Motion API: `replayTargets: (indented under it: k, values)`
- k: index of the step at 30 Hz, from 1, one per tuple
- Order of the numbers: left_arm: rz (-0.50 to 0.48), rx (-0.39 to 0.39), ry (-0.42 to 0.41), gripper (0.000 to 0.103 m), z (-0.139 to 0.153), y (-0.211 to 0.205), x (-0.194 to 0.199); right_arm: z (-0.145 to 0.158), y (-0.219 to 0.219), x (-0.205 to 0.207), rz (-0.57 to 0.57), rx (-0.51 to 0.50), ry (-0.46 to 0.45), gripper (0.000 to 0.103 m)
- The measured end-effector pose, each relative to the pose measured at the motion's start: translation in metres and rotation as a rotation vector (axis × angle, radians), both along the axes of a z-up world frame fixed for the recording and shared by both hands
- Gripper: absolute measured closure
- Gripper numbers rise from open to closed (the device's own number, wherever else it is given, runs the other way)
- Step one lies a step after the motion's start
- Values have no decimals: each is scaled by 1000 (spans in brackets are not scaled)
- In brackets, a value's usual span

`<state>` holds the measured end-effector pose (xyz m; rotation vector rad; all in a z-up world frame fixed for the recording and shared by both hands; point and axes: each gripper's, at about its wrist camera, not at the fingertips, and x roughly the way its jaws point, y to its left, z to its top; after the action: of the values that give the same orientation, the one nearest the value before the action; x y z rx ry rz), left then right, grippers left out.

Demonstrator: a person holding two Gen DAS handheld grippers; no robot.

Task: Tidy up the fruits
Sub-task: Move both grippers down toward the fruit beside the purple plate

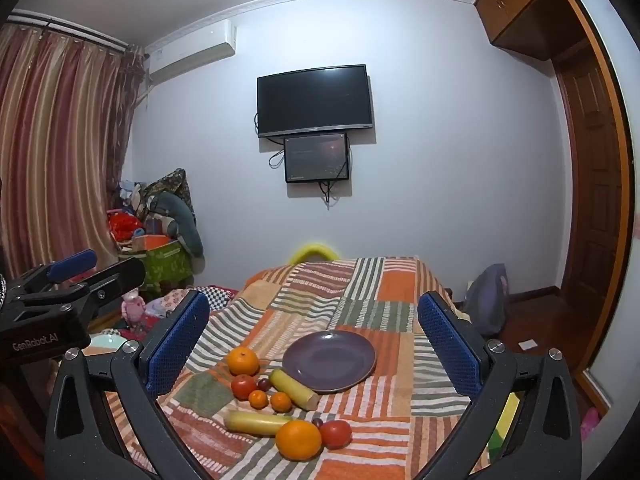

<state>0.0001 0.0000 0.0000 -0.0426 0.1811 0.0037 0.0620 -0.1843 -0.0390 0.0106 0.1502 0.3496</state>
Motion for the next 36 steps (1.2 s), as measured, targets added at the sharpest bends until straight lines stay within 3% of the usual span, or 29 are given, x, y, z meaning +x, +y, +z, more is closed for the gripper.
replayTargets:
  k: [17, 19, 23, 36]
  values:
    - [-13, 6, 32, 0, -6, -3, 9, -8, 3, 12, -1, -38, 31, 0]
    - [-22, 5, 50, 10, -11, 0, 14, -10, 3, 14, 8, -40, 43, 0]
    - [-29, 1, 103, 16, -17, 6, 25, -18, 4, 26, 24, -55, 93, 13]
    - [-47, 28, 320, 23, -65, 27, 74, -60, 3, 62, 88, -95, 305, 36]
